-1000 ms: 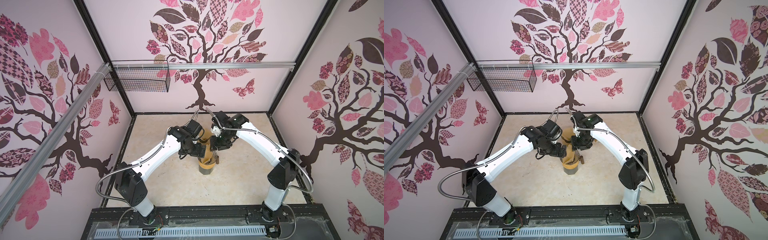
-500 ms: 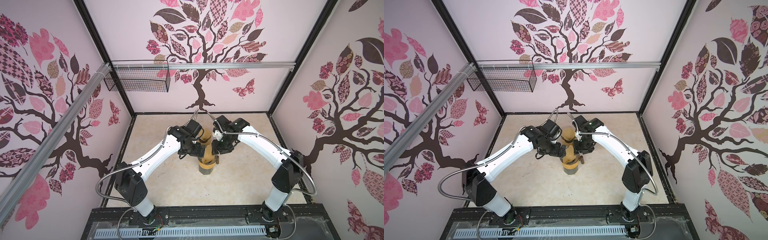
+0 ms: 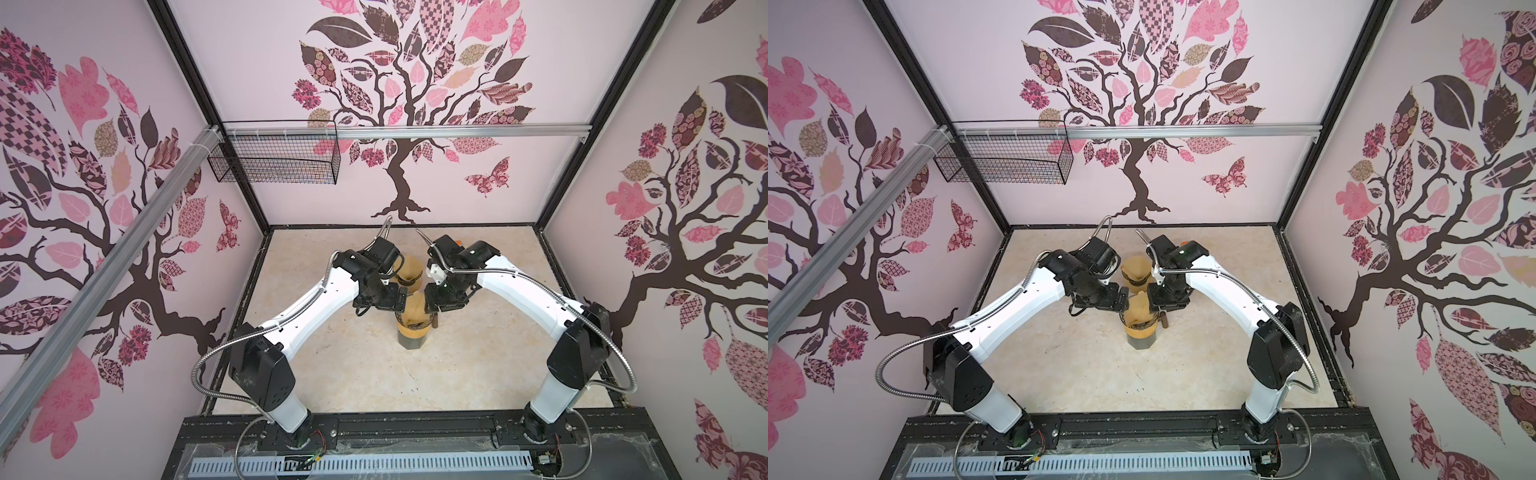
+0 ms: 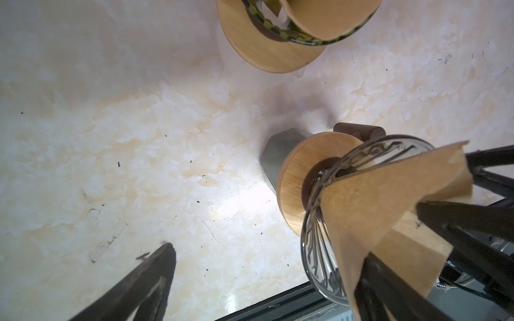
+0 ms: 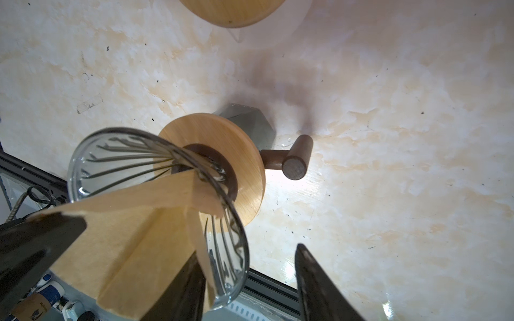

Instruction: Place the coffee filter in the dripper

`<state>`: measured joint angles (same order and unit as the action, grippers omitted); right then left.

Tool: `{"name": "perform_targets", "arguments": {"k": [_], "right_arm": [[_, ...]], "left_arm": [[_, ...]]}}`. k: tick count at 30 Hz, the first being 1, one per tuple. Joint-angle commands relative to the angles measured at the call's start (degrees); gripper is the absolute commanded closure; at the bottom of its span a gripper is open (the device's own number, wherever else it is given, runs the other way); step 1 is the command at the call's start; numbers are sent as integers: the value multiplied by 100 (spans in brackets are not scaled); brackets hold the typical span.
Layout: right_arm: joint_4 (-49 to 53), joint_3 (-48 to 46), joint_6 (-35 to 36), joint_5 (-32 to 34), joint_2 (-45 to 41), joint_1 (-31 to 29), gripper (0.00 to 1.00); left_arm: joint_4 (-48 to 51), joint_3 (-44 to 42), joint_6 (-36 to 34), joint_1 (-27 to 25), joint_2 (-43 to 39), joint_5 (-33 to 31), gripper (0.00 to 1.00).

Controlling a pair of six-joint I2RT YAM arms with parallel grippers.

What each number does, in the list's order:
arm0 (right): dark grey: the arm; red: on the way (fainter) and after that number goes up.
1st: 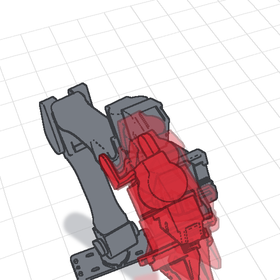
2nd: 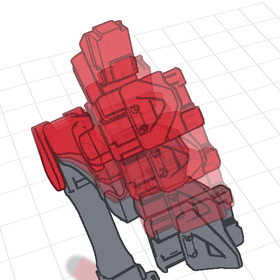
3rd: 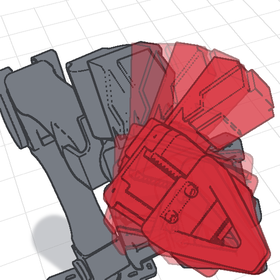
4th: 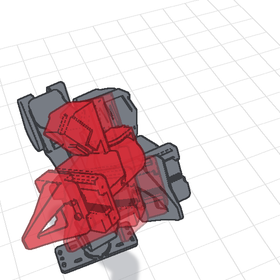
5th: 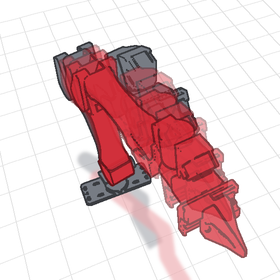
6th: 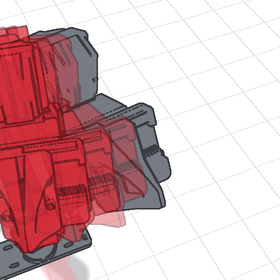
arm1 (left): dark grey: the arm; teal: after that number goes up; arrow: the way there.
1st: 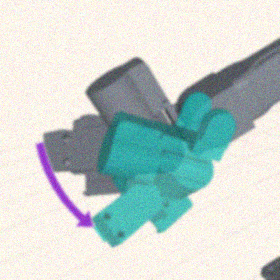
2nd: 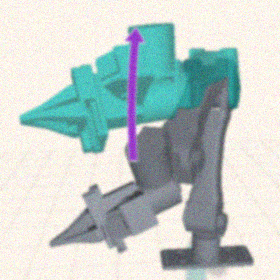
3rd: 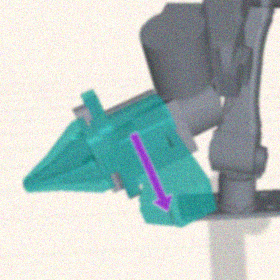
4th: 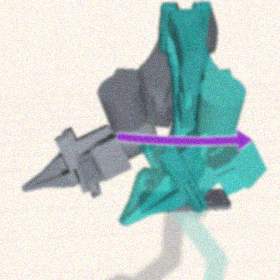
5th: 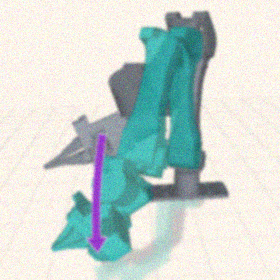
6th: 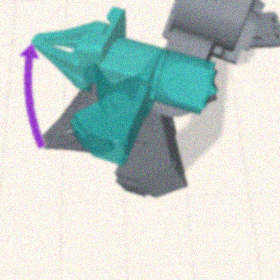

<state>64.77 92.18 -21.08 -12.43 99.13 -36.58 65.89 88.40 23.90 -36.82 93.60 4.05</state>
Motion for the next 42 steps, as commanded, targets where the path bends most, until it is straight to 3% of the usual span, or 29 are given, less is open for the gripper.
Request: {"name": "perform_targets", "arguments": {"k": [1, 42], "right_arm": [[-25, -4, -31, -6, -306, -25, 47], [-573, -736, -109, -51, -535, -32, 47]], "left_arm": [[-11, -108, -54, 27, 83, 34, 2], [-161, -481, -39, 175, 156, 180, 2]]}}
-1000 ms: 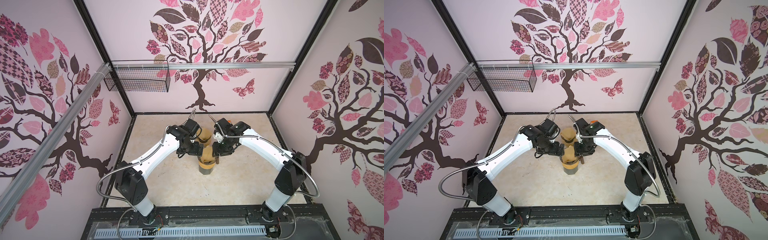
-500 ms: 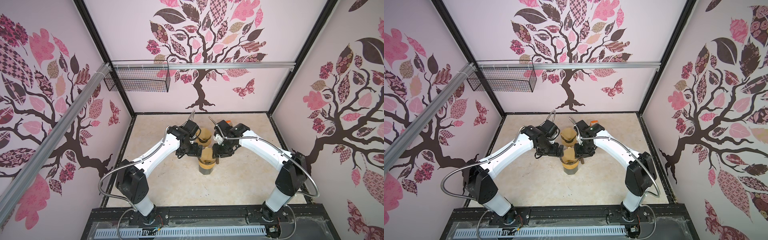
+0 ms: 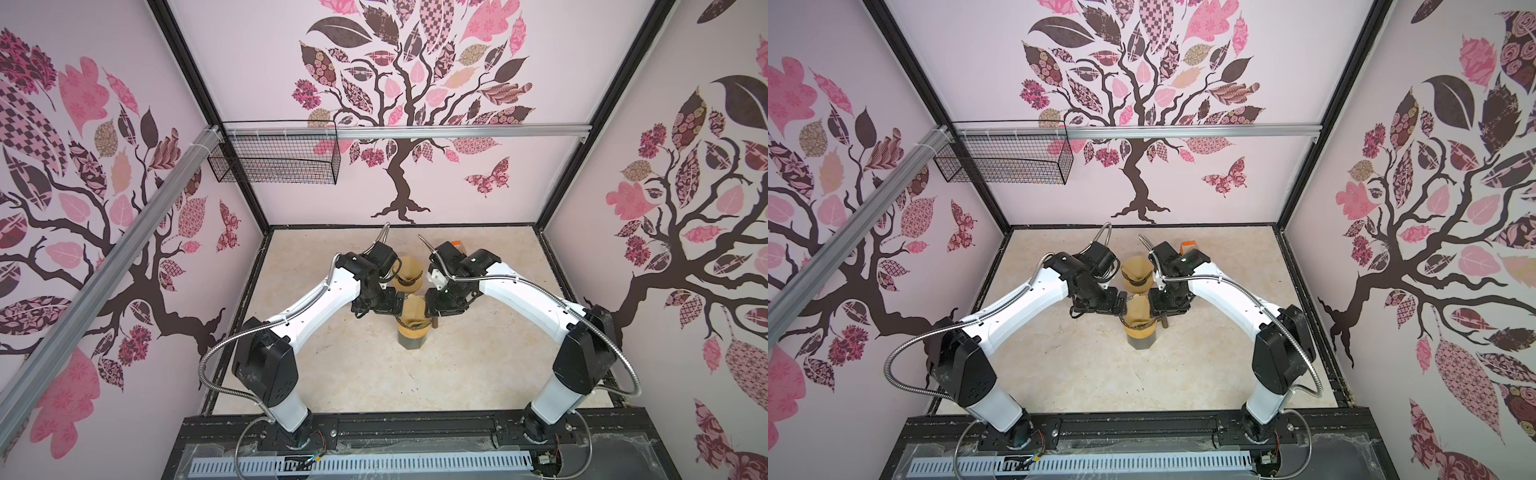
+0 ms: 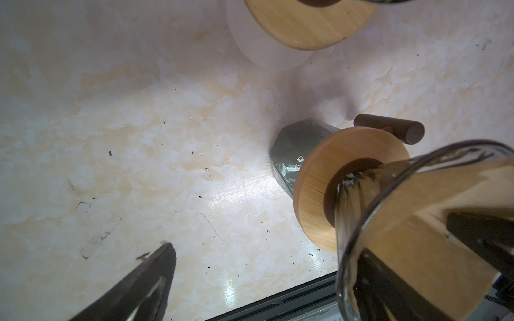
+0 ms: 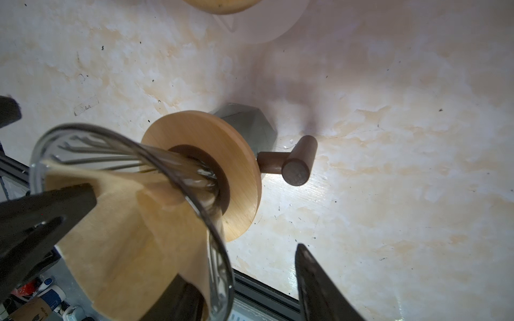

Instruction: Place the coffee filter in the dripper

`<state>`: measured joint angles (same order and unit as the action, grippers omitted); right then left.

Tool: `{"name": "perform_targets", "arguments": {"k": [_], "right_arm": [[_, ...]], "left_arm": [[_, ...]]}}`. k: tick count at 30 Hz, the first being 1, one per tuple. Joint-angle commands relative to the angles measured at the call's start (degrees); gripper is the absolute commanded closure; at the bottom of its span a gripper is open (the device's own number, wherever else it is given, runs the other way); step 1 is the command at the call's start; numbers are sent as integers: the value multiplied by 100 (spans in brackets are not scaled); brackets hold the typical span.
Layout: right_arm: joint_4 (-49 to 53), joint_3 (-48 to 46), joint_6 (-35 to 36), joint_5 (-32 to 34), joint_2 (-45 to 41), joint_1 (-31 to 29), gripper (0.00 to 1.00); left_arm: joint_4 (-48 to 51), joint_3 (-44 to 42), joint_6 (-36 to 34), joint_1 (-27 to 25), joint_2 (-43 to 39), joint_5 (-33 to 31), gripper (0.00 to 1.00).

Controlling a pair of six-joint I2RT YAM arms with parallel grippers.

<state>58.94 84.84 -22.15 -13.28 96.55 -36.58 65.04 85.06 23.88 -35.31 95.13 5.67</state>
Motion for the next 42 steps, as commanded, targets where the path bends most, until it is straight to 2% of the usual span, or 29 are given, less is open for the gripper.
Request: {"name": "perform_targets", "arguments": {"k": [1, 20, 27, 34, 42], "right_arm": [[3, -29, -2, 34, -277, -33, 47], [-118, 22, -11, -37, -377, -28, 47], [-269, 243, -85, -260, -574, -26, 43], [-358, 79, -35, -429, -513, -50, 40], [-339, -100, 9, -278, -429, -165, 39]], "left_arm": [[-77, -143, -35, 31, 5, 23, 2], [-116, -51, -6, 159, -63, 181, 2], [-188, -181, 33, 139, -100, 314, 2], [-219, -200, 54, 138, -129, 338, 2], [-194, -169, 64, 127, -255, 367, 2]]}}
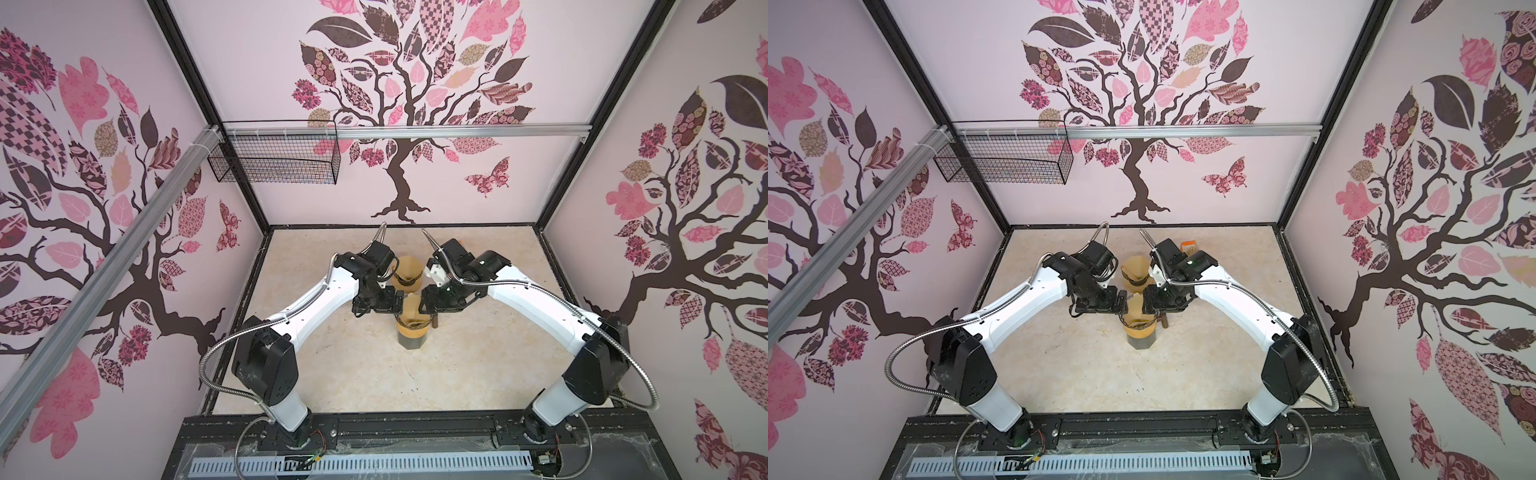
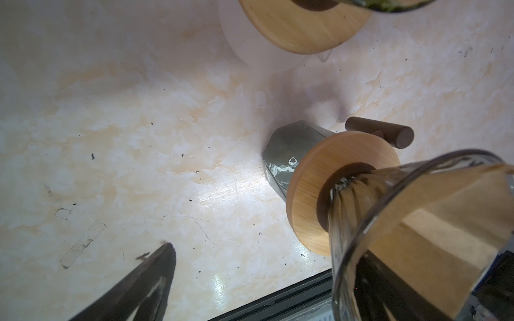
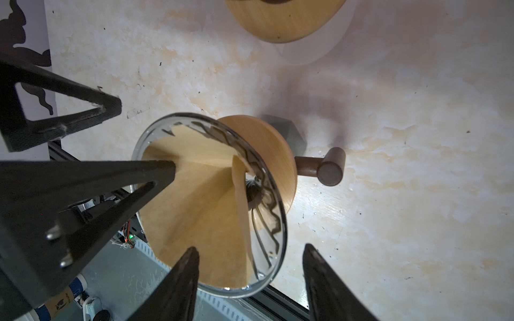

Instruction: Place the coffee filter in the dripper

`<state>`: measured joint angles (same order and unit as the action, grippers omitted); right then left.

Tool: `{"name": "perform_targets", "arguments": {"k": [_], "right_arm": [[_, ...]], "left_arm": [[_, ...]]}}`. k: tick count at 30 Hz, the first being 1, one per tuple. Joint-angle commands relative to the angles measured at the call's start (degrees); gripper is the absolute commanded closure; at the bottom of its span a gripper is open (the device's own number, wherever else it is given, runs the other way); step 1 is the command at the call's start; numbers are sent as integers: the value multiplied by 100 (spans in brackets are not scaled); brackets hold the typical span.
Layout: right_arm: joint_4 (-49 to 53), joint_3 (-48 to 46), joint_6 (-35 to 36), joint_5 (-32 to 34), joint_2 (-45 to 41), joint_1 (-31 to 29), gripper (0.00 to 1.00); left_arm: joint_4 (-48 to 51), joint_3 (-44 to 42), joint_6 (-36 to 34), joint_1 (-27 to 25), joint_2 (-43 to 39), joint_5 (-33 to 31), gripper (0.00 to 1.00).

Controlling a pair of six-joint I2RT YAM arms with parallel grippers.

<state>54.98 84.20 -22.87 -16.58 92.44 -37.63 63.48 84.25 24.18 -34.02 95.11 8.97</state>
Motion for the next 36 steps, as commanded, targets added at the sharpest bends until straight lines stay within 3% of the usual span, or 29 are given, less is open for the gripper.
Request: {"name": "perform_targets", "arguments": {"k": [1, 11, 18, 36], "right_arm": [[57, -54, 74, 74, -18, -58, 39], [161, -95, 101, 214, 72, -60, 40], [223, -203, 116, 361, 29, -66, 41], [109, -460, 64, 488, -29, -69, 41]], "left_arm": [[-36, -81, 33, -1, -273, 40, 2], [79, -63, -22, -14, -414, 107, 2], [148, -138, -24, -35, -447, -244, 2], [107, -18, -20, -34, -74, -278, 2]]}}
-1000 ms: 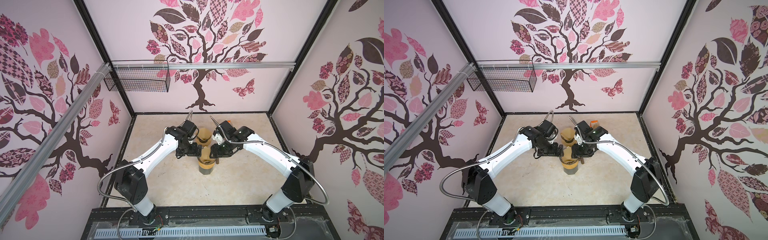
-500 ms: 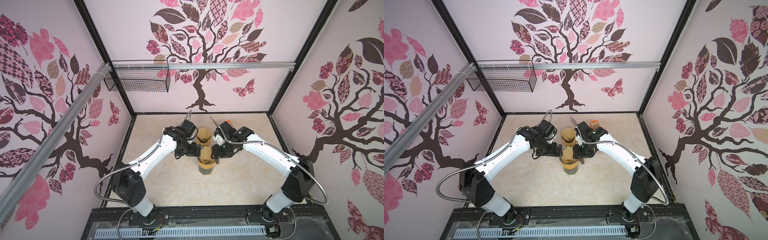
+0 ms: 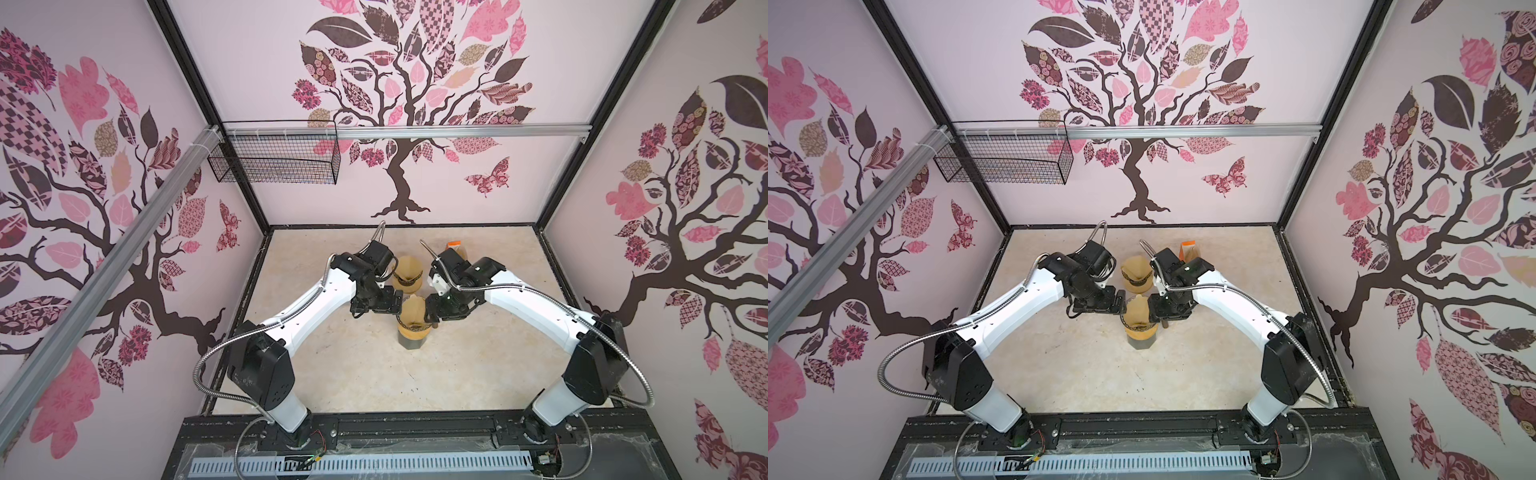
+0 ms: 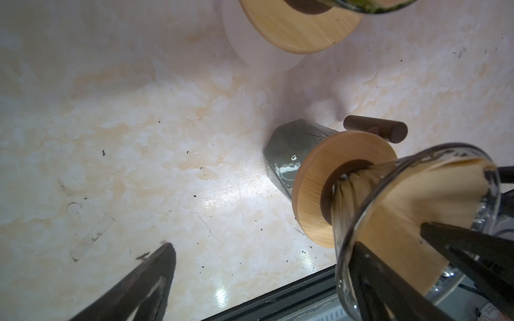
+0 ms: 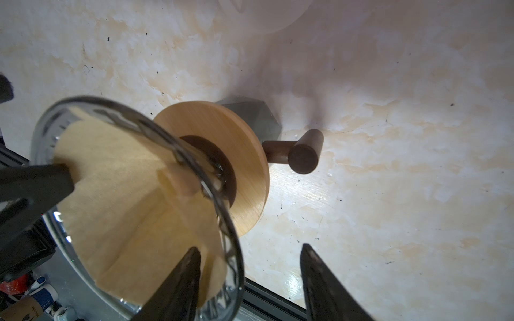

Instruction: Place the coffee filter in the dripper

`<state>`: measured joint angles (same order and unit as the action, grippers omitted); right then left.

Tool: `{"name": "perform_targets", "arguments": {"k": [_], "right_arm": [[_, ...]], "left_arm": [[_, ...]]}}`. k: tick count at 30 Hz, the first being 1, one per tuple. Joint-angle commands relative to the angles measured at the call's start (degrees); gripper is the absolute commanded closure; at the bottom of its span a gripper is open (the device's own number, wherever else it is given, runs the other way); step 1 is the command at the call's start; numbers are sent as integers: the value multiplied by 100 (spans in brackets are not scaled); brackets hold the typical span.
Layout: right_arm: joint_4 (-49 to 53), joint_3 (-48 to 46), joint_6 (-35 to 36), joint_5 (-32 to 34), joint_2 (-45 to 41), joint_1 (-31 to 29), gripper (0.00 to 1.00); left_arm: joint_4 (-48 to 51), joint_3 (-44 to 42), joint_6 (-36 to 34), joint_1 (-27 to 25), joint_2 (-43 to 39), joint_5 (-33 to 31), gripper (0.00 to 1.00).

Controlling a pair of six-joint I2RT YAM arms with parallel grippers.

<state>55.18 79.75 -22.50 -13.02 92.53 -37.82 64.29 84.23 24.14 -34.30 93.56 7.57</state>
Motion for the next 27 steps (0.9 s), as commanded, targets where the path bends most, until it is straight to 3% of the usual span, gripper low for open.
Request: {"name": "perform_targets", "arguments": {"k": [1, 9, 22, 27], "right_arm": [[86, -20, 27, 137, -33, -46, 41], [50, -141, 48, 234, -31, -49, 41], [-7, -127, 61, 212, -7, -48, 41], [28, -3, 62, 111, -41, -45, 41]], "left_arm": [[26, -20, -15, -7, 91, -151, 2], [59, -7, 42, 2, 142, -371, 2], [85, 307, 53, -27, -293, -63, 2], [194, 330, 5, -304, -429, -211, 2]]}}
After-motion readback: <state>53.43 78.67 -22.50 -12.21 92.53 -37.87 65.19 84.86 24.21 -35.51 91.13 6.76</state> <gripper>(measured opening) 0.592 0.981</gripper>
